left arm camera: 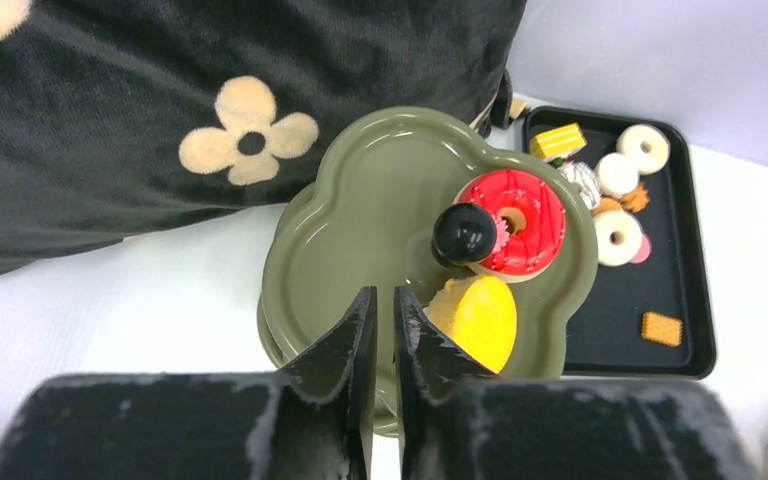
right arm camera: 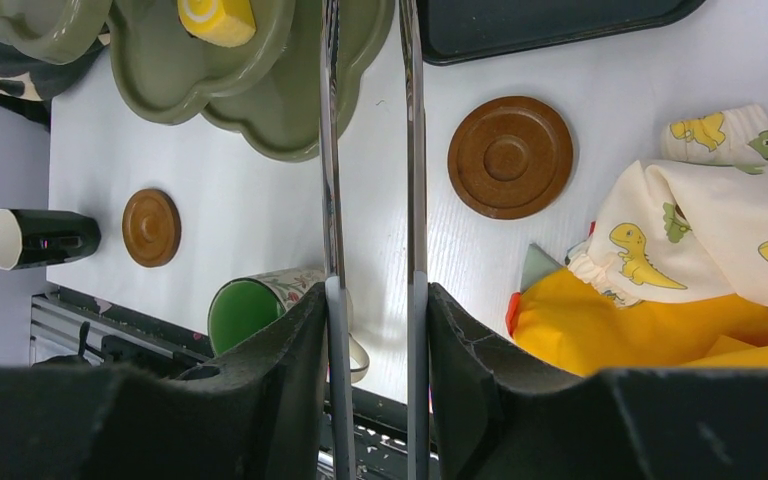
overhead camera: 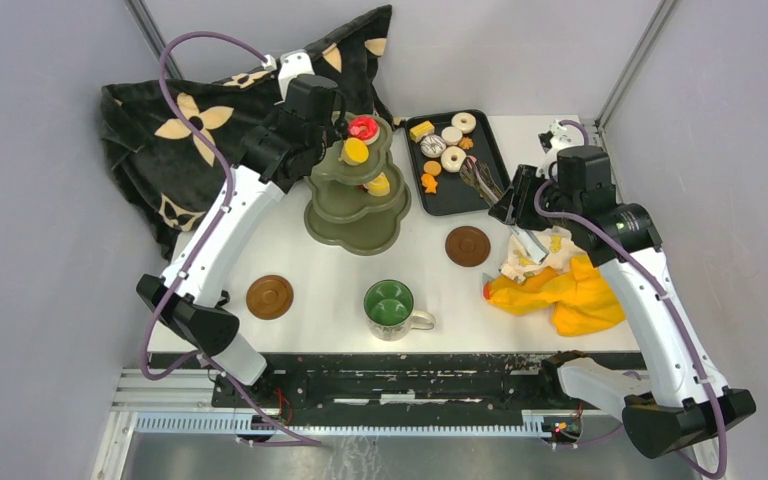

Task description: Serve the afternoon tea

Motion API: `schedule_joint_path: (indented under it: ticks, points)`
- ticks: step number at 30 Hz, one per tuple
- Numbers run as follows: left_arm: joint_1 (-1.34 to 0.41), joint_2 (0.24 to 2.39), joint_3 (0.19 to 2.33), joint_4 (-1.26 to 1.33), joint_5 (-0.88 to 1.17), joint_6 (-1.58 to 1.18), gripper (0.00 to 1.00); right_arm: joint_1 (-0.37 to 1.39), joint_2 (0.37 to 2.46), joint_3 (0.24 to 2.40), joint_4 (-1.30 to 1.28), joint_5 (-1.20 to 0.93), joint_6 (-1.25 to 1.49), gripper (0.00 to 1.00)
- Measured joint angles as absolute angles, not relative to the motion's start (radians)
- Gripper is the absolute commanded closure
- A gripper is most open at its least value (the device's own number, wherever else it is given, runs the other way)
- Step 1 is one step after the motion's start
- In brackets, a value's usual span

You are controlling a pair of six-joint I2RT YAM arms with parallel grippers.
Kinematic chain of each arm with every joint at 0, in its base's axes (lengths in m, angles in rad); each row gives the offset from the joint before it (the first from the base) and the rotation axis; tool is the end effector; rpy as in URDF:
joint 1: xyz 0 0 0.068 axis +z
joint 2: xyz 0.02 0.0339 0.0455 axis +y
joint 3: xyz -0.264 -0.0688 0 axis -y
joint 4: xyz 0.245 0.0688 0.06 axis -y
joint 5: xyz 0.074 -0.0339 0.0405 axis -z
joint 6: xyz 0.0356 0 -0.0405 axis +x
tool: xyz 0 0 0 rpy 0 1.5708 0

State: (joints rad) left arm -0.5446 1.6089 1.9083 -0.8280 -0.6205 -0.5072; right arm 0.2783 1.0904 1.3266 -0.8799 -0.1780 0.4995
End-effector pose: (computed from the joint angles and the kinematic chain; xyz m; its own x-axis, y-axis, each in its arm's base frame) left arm 0.2976 -0.1560 0.4550 -0.3732 -0.2360 -0.8972 -0.2165 0.9626 -0.1631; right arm 0.1996 0.0636 0.3978 -0.7013 0.2899 -0.6513 -0.0805 0.8755 0.4764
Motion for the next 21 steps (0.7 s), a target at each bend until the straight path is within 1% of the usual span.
schedule_joint_path:
  ticks: [2,3,4,5,7,13,18,20,21]
  points:
    - [-0.546,1.603,1.908,-0.815,-0.620,-0.500,0.41,0.278,1.087,1.327,-0.881,-0.179,0.500,0.58]
    - [-0.546,1.602,1.908,-0.808,-0.617,-0.484,0.27,0.278,1.085,1.327,-0.883,-0.180,0.500,0.58]
    - [-0.546,1.600,1.908,-0.801,-0.610,-0.469,0.16,0.278,1.084,1.327,-0.884,-0.181,0.500,0.58]
    - [-0.546,1.600,1.908,-0.793,-0.595,-0.447,0.08,0.278,1.082,1.326,-0.885,-0.181,0.500,0.58]
    - [-0.545,1.598,1.901,-0.770,-0.552,-0.390,0.00,0.278,1.077,1.324,-0.886,-0.182,0.500,0.58]
    - [-0.535,1.606,1.905,-0.752,-0.403,-0.227,0.01,0.278,1.076,1.324,-0.886,-0.184,0.500,0.58]
    - [-0.501,1.689,1.967,-0.756,-0.320,-0.154,0.01,0.278,1.076,1.324,-0.894,-0.183,0.500,0.58]
    - [-0.492,1.724,1.977,-0.759,-0.302,-0.144,0.07,0.278,1.076,1.324,-0.896,-0.183,0.500,0.58]
    - [-0.488,1.741,1.983,-0.763,-0.295,-0.142,0.12,0.278,1.076,1.324,-0.897,-0.183,0.500,0.58]
